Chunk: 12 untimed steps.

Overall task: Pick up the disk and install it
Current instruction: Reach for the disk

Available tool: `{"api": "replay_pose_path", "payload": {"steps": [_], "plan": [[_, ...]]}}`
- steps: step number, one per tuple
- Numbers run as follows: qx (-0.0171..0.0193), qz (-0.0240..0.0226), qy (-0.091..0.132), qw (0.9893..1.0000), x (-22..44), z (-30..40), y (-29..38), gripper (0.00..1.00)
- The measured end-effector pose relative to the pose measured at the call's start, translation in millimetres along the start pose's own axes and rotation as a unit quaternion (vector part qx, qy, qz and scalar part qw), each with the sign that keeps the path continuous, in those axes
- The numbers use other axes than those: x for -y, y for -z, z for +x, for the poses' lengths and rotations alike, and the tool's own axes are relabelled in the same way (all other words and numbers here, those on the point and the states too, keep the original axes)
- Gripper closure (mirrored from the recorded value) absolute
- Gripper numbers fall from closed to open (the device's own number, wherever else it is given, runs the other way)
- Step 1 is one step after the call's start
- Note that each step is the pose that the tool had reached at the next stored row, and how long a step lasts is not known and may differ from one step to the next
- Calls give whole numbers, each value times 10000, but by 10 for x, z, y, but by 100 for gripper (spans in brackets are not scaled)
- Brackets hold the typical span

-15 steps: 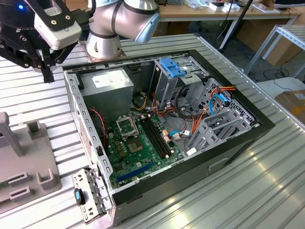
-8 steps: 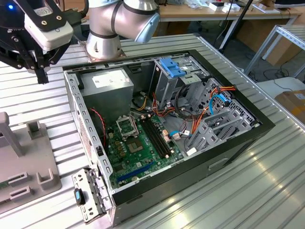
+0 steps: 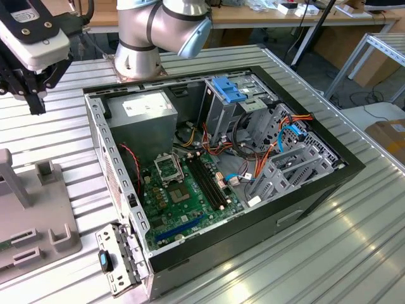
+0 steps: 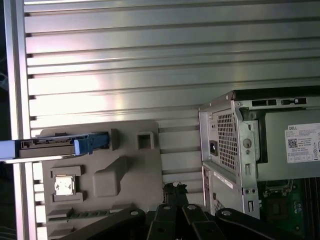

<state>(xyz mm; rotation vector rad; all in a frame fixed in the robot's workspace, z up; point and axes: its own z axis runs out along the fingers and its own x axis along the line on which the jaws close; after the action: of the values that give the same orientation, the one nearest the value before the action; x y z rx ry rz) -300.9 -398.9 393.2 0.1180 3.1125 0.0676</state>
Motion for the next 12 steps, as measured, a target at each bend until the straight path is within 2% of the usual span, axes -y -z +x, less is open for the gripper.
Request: {"api": "replay_pose_path", "payload": {"steps": [3, 4, 5, 6, 12], "plan": [[0, 0, 0, 10000, 5, 59, 2, 89], [0, 0, 0, 10000, 7, 88, 2, 89], [0, 0, 0, 10000, 11, 147, 4, 89], [0, 0, 0, 10000, 13, 165, 4, 89], [0, 0, -1, 10000, 14, 187, 5, 89]]}}
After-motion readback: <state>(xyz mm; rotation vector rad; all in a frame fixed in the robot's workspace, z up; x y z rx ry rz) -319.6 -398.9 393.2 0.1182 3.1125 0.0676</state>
